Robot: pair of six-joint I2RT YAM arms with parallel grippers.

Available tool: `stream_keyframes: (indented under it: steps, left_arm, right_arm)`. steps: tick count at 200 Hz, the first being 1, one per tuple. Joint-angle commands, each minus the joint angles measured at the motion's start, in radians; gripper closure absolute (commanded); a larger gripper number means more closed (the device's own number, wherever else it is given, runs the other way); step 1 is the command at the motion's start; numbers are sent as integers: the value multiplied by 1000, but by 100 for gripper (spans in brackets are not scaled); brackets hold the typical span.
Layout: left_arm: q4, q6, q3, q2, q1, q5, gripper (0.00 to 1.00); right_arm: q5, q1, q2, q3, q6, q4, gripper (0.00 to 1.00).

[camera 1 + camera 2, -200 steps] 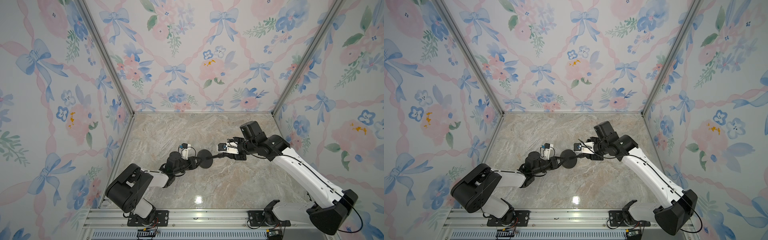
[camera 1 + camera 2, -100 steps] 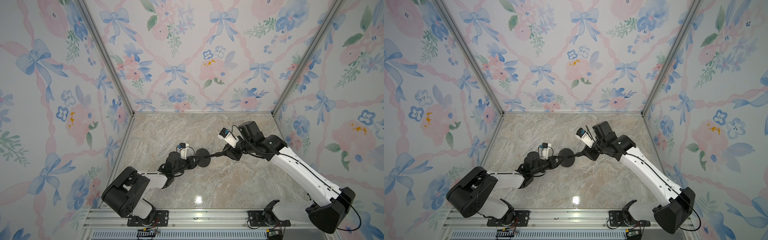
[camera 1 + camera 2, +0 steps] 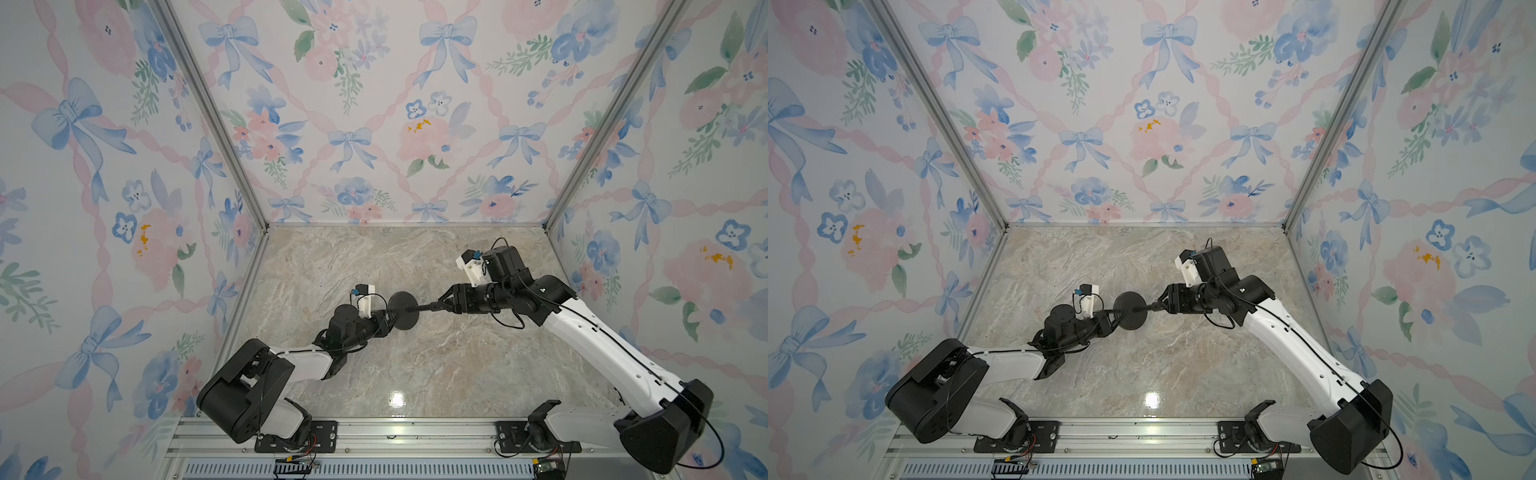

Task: Assemble a microphone stand
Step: Screw the microphone stand pole into the microphone stand base.

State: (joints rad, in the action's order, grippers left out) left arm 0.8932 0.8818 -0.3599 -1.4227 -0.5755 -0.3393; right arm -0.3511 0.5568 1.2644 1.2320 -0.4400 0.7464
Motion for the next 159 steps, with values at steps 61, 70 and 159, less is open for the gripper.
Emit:
stream_keyframes:
  steps: [61,70,159]
  left_arm:
    - [101,-70,4,9,-20,-18,100]
    - [98,-71,3,18,-20,-19,100]
    - [75,-70,-18,53,-18,-24,100]
  right_arm:
    - [29,25,-269,-58,1602,86,3]
    - [28,25,-257,-51,1674,101,3]
    - [54,46,-63,49,1582,225,43]
